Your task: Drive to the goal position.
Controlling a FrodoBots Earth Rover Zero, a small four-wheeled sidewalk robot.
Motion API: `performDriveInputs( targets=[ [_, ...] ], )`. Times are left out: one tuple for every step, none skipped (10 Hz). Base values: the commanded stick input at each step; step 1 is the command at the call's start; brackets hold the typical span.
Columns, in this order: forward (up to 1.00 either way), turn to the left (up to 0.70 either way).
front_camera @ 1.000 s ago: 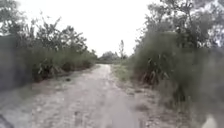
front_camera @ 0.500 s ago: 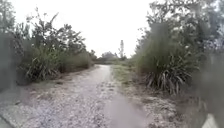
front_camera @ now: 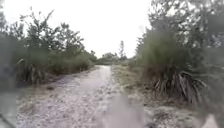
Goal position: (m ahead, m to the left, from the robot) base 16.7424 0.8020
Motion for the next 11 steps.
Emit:
performDriveInputs(
  targets=[
    [0.85, 0.00],
    [0.85, 0.00],
    [0.85, 0.00],
    [0.85, 0.00],
    [0.85, 0.00],
    [0.85, 0.00],
    [0.85, 0.00],
    [0.85, 0.00],
    [0.85, 0.00],
    [0.85, 0.00],
    [0.85, 0.00]
  ],
)
